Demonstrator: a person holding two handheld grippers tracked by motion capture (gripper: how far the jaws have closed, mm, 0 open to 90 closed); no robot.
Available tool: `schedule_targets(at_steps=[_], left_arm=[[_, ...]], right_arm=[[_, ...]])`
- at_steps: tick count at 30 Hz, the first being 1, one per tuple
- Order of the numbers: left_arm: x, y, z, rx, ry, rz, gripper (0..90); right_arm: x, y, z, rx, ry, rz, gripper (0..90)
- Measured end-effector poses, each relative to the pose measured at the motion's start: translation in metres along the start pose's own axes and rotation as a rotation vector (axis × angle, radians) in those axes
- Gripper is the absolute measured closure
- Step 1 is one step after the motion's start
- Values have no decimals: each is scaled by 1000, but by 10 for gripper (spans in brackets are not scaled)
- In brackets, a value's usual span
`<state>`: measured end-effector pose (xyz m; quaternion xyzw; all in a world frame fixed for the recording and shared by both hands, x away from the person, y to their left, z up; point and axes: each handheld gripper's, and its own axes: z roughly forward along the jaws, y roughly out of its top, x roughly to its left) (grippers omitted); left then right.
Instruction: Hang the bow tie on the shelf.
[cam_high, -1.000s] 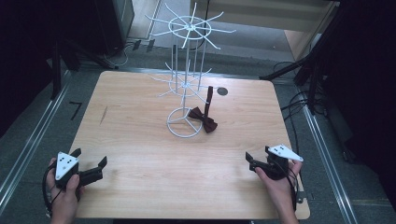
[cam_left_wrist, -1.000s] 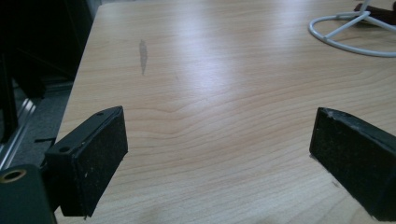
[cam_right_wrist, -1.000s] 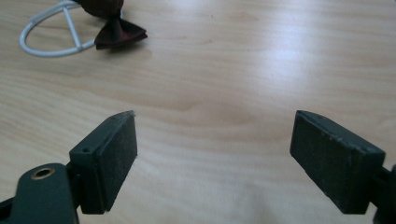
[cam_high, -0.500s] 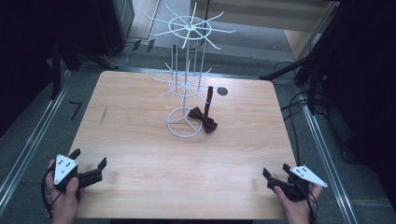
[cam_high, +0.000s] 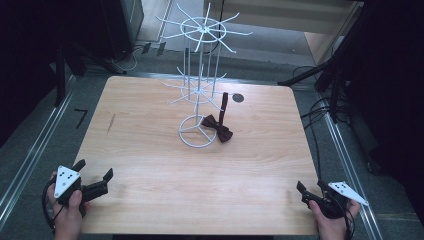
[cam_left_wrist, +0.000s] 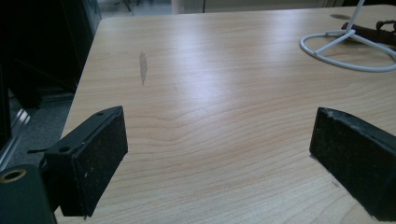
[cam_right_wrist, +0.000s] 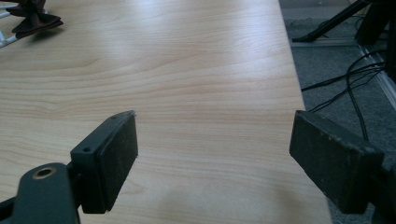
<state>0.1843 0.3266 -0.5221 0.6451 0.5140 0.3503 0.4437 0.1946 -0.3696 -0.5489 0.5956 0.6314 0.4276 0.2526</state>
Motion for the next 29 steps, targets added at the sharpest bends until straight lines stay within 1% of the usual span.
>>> schedule_targets(at_steps=[3, 8, 13, 15, 19, 23, 26, 27, 29], left_arm=[[2, 0, 0, -1, -9, -18, 47], [3, 0, -1, -5, -9, -23, 46], [3, 0, -2, -6, -7, -25, 46], [3, 0, -2, -6, -6, -25, 33], [3, 0, -2, 5, 0, -22, 31], [2, 0, -2, 1, 3, -18, 31], [3, 0, -2, 1, 3, -23, 31], [3, 0, -2, 3, 4, -23, 31], [3, 0, -2, 4, 4, -24, 31]], right_arm=[[-3, -2, -3, -2, -3, 1, 156], [-6, -3, -4, -9, -2, 24, 156], [-4, -3, -1, 4, 0, 10, 156], [-4, -2, 0, 9, 7, 8, 155], [-2, -1, 3, 17, 7, -4, 154], [-2, -1, 3, 17, 7, -3, 154], [-2, -1, 3, 22, 6, 3, 154], [-2, -1, 3, 22, 4, 3, 155], [-1, -1, 3, 11, -14, -1, 166]])
